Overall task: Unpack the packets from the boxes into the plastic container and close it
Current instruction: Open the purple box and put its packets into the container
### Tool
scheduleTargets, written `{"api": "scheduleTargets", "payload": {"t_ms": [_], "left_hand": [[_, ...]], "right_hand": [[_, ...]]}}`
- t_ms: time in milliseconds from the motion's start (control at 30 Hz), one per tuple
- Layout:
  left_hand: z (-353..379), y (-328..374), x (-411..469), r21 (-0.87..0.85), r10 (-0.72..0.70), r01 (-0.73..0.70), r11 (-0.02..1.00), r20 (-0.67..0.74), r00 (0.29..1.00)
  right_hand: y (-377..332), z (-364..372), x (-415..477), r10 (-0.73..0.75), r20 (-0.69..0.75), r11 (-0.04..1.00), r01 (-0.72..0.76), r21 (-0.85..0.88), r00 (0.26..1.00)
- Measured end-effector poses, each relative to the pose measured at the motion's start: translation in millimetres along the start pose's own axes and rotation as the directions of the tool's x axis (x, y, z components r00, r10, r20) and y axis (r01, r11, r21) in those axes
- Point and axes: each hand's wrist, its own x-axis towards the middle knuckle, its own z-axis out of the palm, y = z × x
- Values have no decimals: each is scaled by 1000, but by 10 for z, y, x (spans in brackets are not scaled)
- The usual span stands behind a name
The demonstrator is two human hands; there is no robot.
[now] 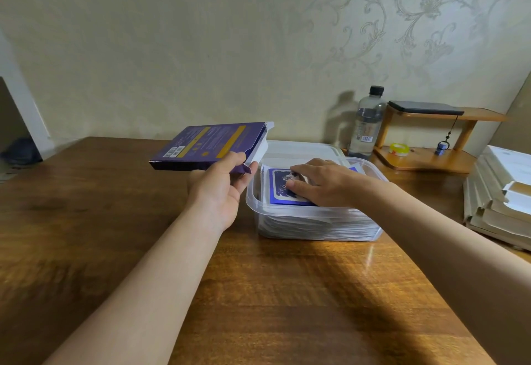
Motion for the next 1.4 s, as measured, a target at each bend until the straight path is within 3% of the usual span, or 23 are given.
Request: {"api": "scheduleTargets", "payload": {"t_ms": [267, 567, 733, 1000, 1167, 1400], "left_hand": [[3, -14, -1, -1, 16, -16, 1000, 25, 1000], [-1, -26, 4, 3, 27, -28, 1000, 39, 999], [-5, -13, 10, 0, 23, -23, 1000, 38, 999], [-12, -13, 15, 5, 23, -23, 1000, 33, 999], [-13, -13, 13, 0, 27, -27, 1000, 44, 999], [-8, -31, 19, 5, 36, -36, 999, 63, 997]], "right_hand": [[29, -53, -57, -22, -51, 1000, 21, -13, 998], [42, -119, -108, -124, 160, 992, 120, 34, 979], [98, -49, -43, -153, 191, 988, 151, 21, 970], [106, -34, -64, -134, 171, 990, 124, 64, 976], [132, -157, -199, -118, 26, 980, 112, 165, 993], [308, -257, -360, 31, 140, 999, -28, -23, 990]]}}
